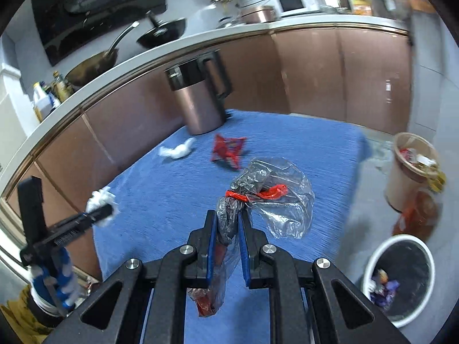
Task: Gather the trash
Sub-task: 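Carry tissue and clear wrapper to the bin and open both grippers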
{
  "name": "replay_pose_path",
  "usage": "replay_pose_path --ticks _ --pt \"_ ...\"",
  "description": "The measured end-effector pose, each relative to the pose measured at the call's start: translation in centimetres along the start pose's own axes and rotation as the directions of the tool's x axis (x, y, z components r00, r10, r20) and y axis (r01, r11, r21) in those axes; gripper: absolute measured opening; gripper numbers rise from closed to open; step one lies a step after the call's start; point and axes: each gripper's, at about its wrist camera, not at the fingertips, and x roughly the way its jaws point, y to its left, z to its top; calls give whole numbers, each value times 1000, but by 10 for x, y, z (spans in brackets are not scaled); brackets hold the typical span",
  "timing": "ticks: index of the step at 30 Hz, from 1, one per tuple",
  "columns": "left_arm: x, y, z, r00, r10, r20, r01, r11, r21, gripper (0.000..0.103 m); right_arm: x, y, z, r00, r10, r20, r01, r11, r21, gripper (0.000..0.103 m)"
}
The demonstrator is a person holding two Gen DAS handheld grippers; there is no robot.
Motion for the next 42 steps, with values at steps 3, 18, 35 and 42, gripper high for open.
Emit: replay_pose_path --ticks 3,18,35,42 --pt "-3 -29 5 999 -33 0 33 998 50 14 -23 -27 -13 999 -41 25 40 998 54 14" --pt "55 -212 37 984 -143 -103 171 909 379 14 -97 -158 -67 946 -320 60 292 914 282 14" --pt "176 -378 36 940 -174 -295 310 799 516 15 -73 -254 -82 919 -393 -20 372 849 375 15" --pt "231 -419 21 869 -216 -446 417 805 422 18 -58 -286 -90 905 -421 -61 407 815 412 16"
